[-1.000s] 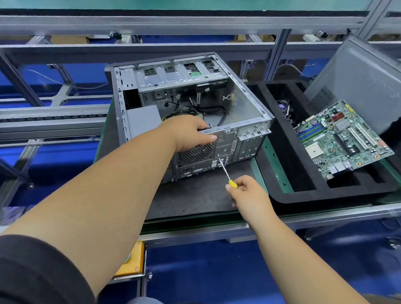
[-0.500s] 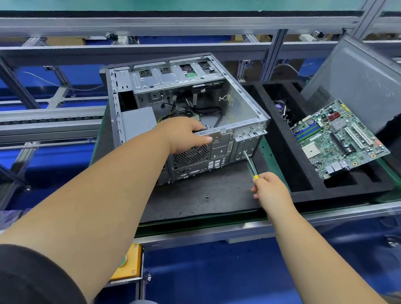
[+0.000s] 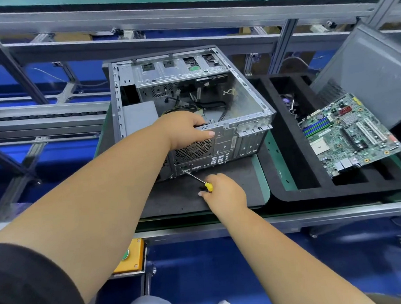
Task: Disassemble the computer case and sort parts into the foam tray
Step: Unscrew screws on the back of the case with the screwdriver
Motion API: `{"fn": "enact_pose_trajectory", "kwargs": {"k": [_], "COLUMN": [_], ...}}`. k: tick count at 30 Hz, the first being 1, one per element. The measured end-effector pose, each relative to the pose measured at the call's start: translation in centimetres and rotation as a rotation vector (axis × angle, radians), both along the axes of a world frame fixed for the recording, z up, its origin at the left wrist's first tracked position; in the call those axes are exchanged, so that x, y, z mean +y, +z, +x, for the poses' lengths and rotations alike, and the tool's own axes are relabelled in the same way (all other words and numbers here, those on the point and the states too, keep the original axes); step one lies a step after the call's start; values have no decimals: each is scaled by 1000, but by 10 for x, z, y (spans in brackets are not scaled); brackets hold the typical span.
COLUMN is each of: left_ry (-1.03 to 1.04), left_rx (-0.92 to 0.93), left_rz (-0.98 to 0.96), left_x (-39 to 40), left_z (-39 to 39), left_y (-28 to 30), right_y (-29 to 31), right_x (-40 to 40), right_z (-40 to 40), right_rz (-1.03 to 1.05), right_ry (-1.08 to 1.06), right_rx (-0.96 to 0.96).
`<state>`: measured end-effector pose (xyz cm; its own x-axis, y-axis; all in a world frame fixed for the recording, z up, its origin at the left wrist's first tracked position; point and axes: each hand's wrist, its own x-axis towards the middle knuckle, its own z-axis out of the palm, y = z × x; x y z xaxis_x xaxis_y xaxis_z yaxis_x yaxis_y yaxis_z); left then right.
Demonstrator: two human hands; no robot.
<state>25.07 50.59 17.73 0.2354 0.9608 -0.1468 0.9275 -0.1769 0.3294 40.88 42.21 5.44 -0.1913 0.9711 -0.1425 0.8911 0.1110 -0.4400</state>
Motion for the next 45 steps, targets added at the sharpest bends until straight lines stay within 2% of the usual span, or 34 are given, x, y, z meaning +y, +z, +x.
{"fn": "enact_pose_trajectory", "kwargs": {"k": [7,16,20,26,33,39,42,45], "left_ry": [9,14,19,17,50,-16,-59,-34], "left_rx": [-16,-47,-49,-22,-5,-48,-25,-141], "left_rz": [-3,-33,-32,-34,27,-13,11,15], "left_x": [0,1,-1,-2,-7,-16,-21,-27], "left_z": [-1,-1,-1,-1,-3,-14,-22,-29], "left_y": [-2,-1,1,2,4,17,22,16], "right_y": [-2,18,15,7,15,18,16,17], "right_x": [6,50,60,45,7,-17,-22,-24], "right_z": [19,142,164,138,74,27,13,3], "right_rz": [91,237,189,117,-53,-236,-267,-260], "right_ry": [26,-491,-579,-554,-390,-243,-190,-152], "right_rx": [-23,23,54,155,381,549,578,541]}}
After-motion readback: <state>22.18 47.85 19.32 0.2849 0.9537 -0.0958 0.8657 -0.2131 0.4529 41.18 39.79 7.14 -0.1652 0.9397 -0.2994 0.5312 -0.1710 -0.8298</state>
